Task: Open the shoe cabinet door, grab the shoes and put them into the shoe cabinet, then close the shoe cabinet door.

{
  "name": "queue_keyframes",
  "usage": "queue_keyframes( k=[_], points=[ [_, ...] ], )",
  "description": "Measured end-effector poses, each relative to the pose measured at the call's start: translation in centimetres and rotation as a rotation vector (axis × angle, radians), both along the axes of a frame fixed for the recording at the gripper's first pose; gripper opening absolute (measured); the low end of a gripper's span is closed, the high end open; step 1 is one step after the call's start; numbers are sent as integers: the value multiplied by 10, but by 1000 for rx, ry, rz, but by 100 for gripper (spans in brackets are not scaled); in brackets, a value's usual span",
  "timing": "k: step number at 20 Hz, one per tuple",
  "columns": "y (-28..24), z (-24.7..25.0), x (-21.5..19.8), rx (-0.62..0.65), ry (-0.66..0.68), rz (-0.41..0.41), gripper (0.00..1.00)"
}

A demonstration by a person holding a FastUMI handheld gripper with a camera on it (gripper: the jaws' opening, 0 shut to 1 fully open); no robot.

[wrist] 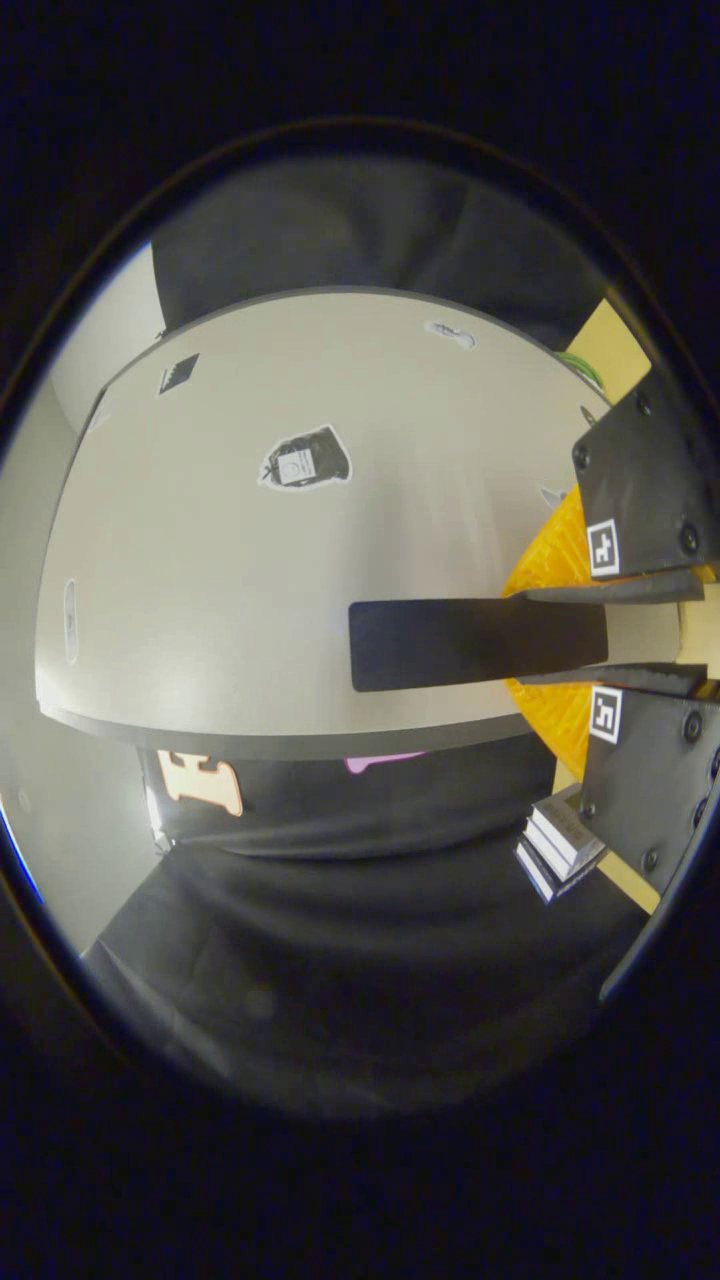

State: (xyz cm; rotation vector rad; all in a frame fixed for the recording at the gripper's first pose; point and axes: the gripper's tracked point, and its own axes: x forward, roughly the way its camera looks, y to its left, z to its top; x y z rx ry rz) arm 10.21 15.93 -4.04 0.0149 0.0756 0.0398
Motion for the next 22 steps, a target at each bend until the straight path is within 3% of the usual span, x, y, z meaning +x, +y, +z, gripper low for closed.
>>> queue_keyframes(
  k=[8, 13, 22],
  points=[
    [-34, 0, -77, 18, 11, 144, 25],
    [-60, 3, -104, 5, 32, 244, 25],
    [-108, 9, -131, -5, 47, 278, 25]
  ],
)
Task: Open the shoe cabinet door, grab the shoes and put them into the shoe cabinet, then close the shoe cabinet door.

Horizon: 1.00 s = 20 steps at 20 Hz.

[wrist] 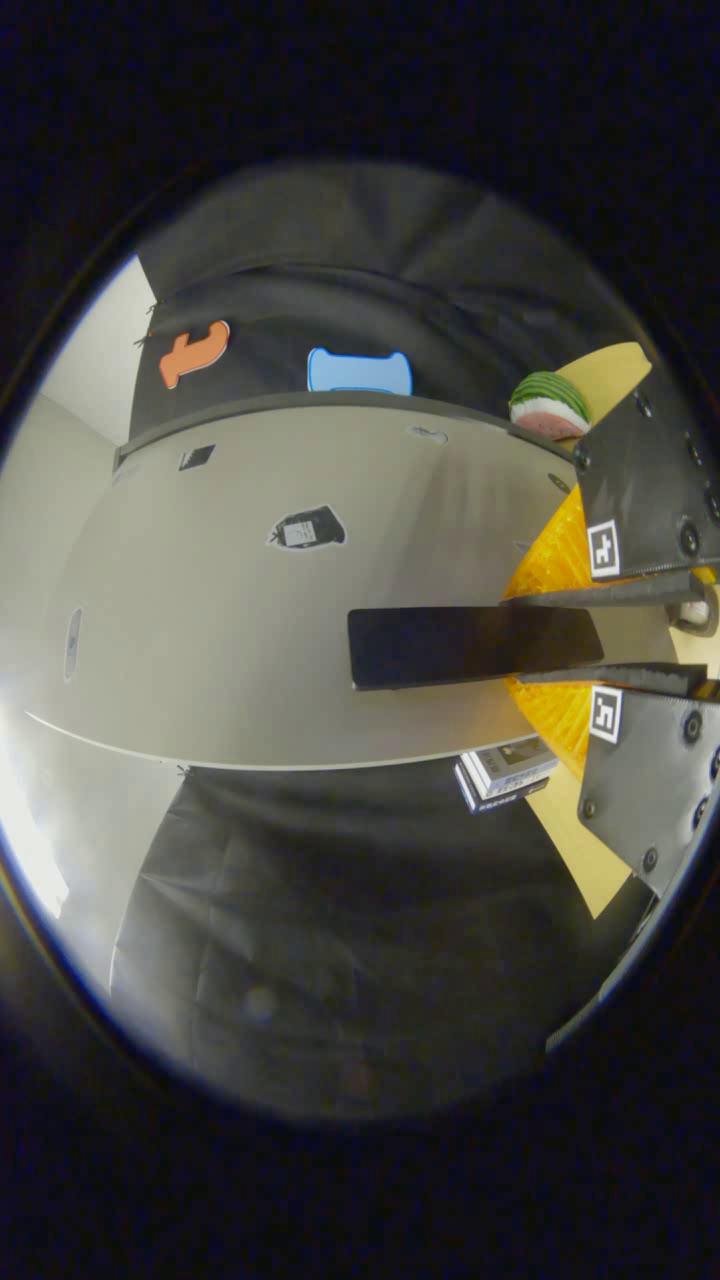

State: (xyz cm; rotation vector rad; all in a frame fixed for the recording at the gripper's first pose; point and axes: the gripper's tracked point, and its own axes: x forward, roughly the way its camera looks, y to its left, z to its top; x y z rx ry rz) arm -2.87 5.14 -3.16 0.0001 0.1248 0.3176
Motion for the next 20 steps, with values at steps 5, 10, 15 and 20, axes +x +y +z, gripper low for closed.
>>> queue_keyframes(
  k=[5, 10, 15, 20],
  points=[
    [-29, 1, -17, -6, -11, -79, 24],
    [-55, 1, -21, 7, -10, -165, 24],
    [-86, -1, -28, 3, 4, -235, 23],
    [-126, 1, -30, 3, 14, -299, 17]
  ],
)
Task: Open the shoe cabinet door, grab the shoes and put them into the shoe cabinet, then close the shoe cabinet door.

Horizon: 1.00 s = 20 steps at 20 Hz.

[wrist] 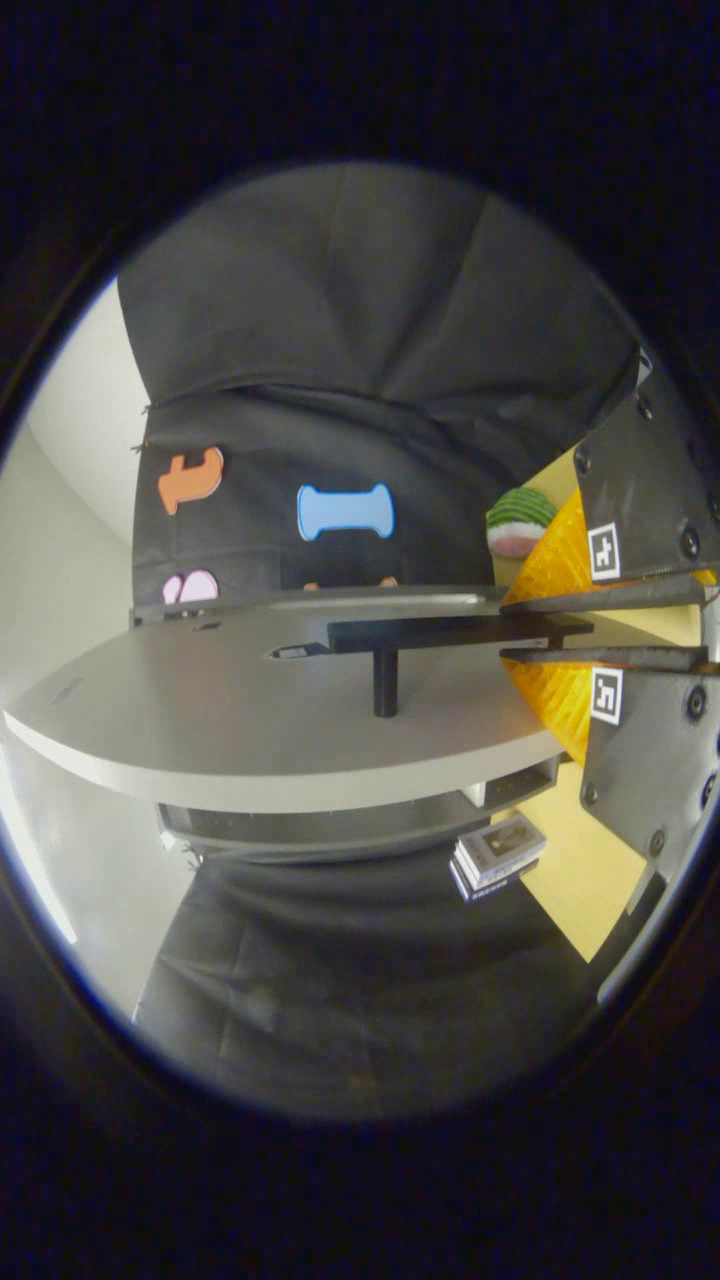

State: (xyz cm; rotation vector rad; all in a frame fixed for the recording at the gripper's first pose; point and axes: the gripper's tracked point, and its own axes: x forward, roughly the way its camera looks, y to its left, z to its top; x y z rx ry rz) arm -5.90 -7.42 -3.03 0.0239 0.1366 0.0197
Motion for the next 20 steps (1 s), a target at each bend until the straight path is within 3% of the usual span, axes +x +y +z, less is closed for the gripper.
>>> queue_keyframes(
  k=[11, 20],
  points=[
    [-53, 2, 7, 41, 11, 37, 15],
    [-61, 18, -6, 55, -18, 77, 15]
  ],
)
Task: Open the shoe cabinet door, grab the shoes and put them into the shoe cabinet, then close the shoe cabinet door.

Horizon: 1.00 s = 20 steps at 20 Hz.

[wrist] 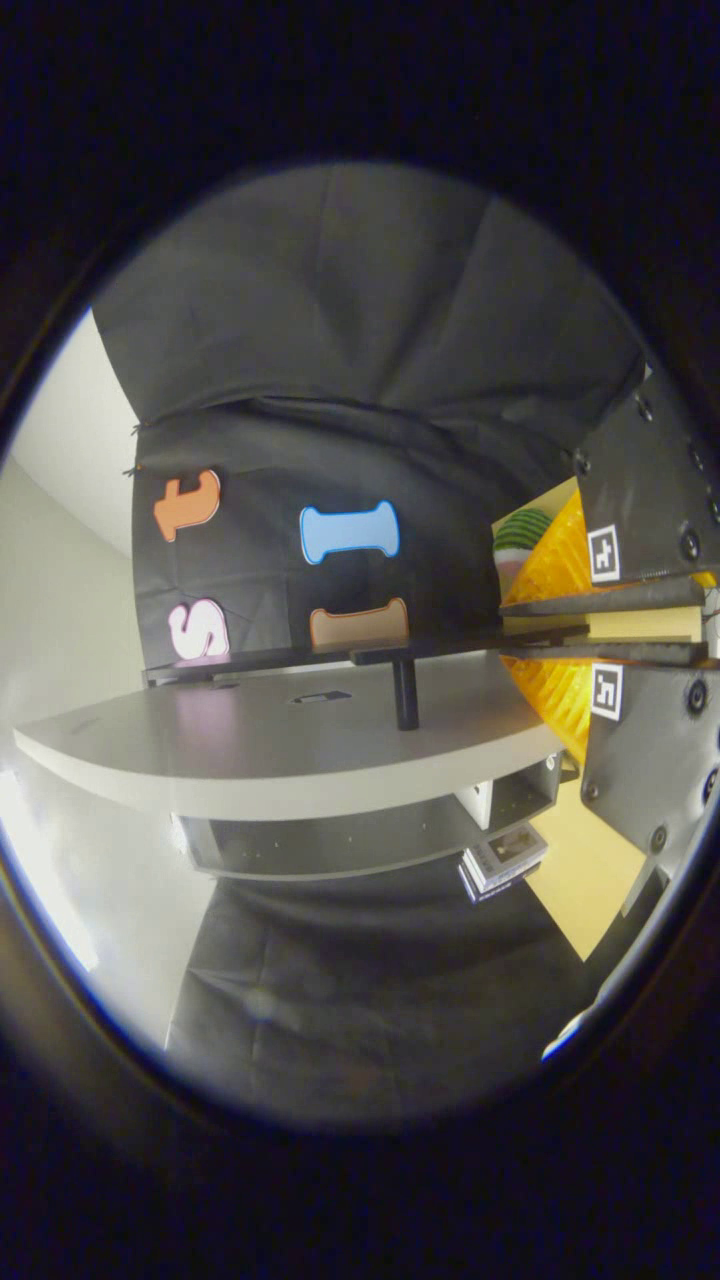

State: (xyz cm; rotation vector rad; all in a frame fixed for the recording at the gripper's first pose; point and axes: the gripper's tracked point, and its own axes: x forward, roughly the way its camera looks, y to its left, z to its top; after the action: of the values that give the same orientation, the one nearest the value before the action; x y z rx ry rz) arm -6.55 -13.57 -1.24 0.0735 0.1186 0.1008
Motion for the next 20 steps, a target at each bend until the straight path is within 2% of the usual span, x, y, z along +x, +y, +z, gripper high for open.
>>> queue_keyframes(
  k=[10, 16, 20],
  points=[
    [23, 13, -64, -6, -54, -88, 15],
    [92, 0, -54, -33, -75, -115, 15],
    [154, -23, -29, -67, -61, -102, 29]
  ],
)
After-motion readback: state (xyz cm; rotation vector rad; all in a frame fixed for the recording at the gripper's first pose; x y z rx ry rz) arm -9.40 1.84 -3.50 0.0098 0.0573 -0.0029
